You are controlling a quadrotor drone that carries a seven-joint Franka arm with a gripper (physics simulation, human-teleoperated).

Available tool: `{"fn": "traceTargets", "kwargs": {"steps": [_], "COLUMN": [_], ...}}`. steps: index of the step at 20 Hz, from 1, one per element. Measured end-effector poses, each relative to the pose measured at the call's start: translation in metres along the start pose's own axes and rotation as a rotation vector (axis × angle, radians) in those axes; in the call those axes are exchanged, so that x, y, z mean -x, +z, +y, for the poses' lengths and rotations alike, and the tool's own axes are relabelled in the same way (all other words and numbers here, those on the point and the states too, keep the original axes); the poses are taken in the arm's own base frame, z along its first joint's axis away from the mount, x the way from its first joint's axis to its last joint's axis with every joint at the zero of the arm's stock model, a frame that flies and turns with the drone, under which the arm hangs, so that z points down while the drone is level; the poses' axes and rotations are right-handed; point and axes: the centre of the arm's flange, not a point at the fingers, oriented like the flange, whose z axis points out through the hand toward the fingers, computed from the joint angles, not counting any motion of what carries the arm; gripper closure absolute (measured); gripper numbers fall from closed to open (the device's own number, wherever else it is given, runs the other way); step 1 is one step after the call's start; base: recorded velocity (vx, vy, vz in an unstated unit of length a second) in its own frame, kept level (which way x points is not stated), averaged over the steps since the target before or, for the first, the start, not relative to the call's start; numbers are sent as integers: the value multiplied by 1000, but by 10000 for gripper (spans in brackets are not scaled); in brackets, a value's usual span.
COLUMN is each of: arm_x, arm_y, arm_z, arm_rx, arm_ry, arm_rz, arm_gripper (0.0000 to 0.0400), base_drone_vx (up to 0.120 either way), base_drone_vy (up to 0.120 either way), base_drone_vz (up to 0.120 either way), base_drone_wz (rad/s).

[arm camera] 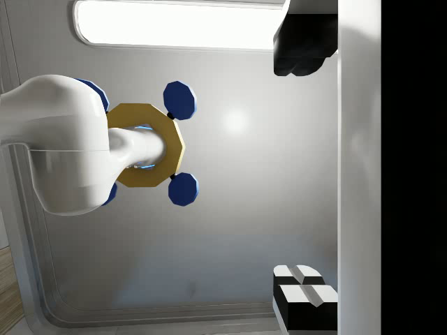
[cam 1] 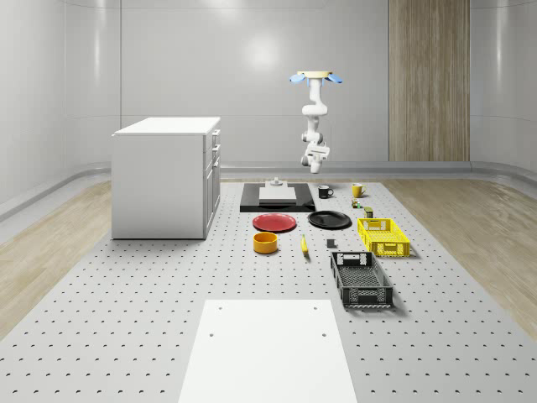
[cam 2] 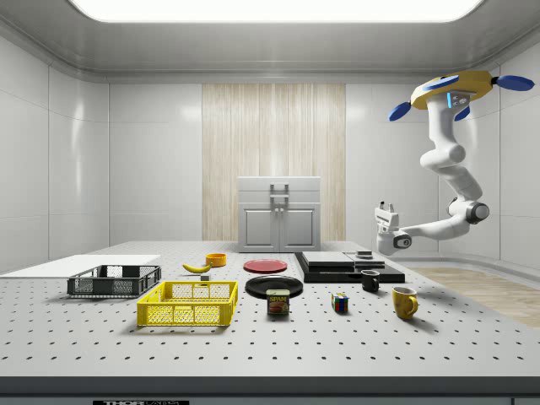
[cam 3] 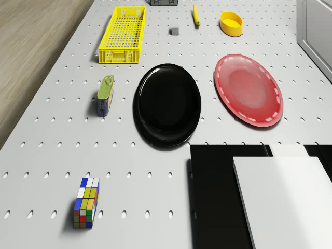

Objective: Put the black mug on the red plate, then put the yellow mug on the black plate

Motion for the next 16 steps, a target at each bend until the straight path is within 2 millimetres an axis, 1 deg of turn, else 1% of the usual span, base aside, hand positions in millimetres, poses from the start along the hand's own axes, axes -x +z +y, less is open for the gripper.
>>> {"fn": "traceTargets", "kwargs": {"steps": [3, 6, 9, 11, 12, 14, 16], "arm_x": [9, 22, 41, 55, 62, 70, 71], "arm_y": [1, 5, 19, 37, 50, 82, 116], "arm_z": [-8, -21, -40, -53, -59, -67, -67], "arm_rx": [83, 218, 431, 624, 735, 975, 1219], "arm_ry": [-2, -6, -12, -17, -20, -27, -33], "arm_rz": [86, 224, 438, 631, 741, 981, 1223], "arm_gripper": [0, 0, 0, 0, 0, 0, 0], "base_drone_vx": [0, 0, 0, 0, 0, 0, 0], "base_drone_vy": [0, 0, 0, 0, 0, 0, 0], "base_drone_vz": [0, -107, -120, -120, -120, -120, -120], "base_drone_wz": [0, 0, 0, 0, 0, 0, 0]}}
